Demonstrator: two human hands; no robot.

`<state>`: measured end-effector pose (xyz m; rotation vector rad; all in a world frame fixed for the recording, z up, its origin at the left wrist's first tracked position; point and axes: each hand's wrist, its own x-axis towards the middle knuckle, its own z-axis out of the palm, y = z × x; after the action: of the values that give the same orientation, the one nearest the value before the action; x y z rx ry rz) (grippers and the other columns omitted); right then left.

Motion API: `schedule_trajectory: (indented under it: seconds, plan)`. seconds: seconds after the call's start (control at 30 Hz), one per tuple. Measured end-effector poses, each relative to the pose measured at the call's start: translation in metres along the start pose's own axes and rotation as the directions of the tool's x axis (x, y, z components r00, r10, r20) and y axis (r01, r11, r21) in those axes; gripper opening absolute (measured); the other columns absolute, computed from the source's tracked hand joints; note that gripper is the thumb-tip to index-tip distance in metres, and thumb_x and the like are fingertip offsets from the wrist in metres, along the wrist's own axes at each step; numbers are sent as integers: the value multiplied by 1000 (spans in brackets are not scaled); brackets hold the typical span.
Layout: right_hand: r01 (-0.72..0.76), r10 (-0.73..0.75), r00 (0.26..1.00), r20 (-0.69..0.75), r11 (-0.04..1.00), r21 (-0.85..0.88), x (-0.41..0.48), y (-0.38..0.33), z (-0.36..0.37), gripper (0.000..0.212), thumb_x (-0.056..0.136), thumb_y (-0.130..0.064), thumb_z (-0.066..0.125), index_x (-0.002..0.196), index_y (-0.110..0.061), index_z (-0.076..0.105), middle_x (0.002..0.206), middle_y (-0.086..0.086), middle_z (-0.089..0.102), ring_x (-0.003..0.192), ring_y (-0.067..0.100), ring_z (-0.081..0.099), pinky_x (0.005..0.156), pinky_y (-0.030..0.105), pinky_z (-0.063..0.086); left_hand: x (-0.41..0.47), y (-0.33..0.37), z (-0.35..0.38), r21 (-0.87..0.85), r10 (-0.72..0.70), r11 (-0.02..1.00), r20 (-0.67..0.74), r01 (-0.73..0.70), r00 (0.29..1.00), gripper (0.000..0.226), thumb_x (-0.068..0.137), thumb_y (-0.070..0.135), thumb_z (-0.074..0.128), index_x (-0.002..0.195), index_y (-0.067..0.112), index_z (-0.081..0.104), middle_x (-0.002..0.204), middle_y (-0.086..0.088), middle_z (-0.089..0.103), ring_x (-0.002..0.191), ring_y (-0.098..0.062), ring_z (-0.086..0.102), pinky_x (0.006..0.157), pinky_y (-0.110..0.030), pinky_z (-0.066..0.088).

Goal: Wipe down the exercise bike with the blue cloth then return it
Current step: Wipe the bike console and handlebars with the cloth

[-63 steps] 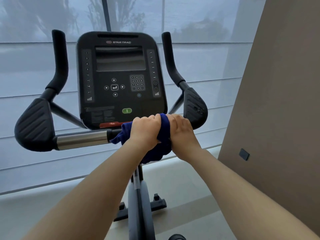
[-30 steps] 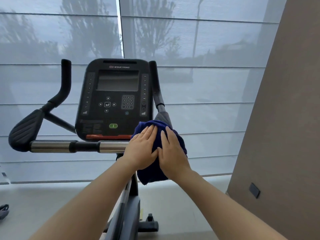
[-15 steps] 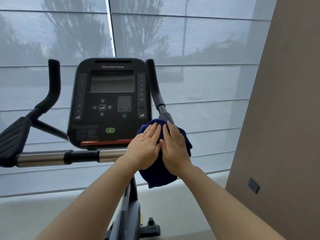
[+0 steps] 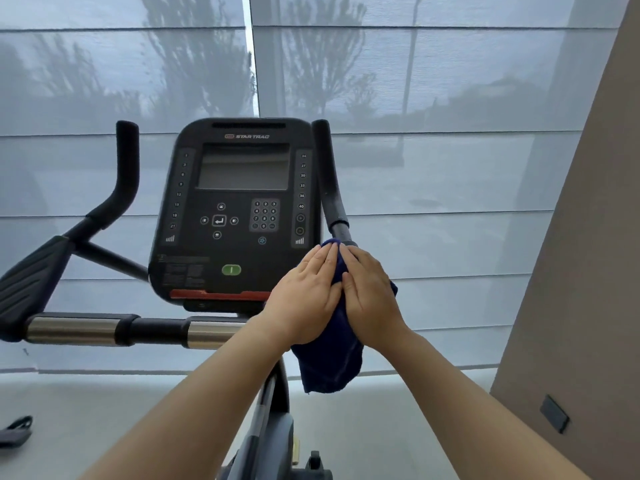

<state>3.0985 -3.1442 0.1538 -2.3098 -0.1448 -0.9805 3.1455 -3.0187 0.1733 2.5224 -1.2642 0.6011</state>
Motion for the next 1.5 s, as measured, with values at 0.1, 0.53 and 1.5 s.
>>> schedule_trajectory:
  seconds: [0.1,0.53,1.5]
  plan:
    - [-9,1,997,74,995,104,23,12,-8,44,95,-7,35,138,-10,43,134,3,48,123,16,42,108,27,29,19,2,3,86,-16,996,3,16,1000,54,100,27,17,145,6,-4,157,-9,0,144,-16,-7,104,-13,-22]
    - [-167,167,980,104,986,-10,33,14,-11,38,98,-24,33,133,-34,45,131,-1,42,115,22,37,92,25,29,28,16,-6,-180,-366,912,55,370,929,51,96,37,34,144,24,22,146,-2,32,123,-31,38,103,-48,32]
    - [-117,120,992,-24,986,118,22,10,-14,40,88,-7,48,123,-25,57,117,-5,52,107,16,40,85,15,30,20,26,-1,73,-377,921,-86,383,922,47,98,33,30,142,32,15,142,7,29,113,-23,39,82,-41,40]
